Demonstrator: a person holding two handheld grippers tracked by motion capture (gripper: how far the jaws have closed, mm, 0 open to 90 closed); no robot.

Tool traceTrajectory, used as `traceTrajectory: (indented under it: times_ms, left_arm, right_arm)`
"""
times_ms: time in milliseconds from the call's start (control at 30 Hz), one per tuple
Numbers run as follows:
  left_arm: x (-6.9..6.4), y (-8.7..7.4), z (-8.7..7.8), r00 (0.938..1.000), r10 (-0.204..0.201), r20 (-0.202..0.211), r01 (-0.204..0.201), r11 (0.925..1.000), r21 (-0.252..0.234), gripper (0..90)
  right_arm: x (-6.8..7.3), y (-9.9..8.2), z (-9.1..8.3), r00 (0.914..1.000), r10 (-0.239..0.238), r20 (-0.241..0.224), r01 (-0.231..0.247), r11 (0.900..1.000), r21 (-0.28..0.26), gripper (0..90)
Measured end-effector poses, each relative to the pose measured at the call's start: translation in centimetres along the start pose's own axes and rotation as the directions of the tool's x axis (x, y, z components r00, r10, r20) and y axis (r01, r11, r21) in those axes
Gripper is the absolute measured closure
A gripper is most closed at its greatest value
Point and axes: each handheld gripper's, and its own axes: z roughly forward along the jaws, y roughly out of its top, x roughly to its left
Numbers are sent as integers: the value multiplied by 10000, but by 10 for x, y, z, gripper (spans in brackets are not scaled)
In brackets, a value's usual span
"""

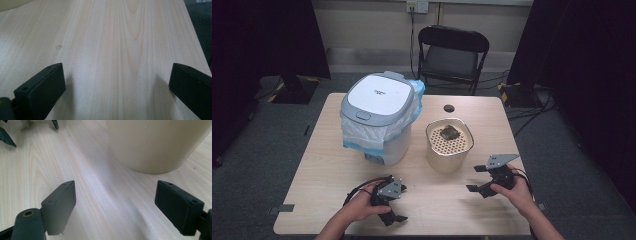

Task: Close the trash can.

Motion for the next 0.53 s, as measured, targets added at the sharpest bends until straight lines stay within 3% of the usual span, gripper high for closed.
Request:
traceTrajectory:
  times_ms: [533]
  left_arm:
    - [0,0,0,10000,12,-3,-12,10000,-13,0]
  right_arm:
    - [4,-9,15,9995,-306,44,304,9987,403,156]
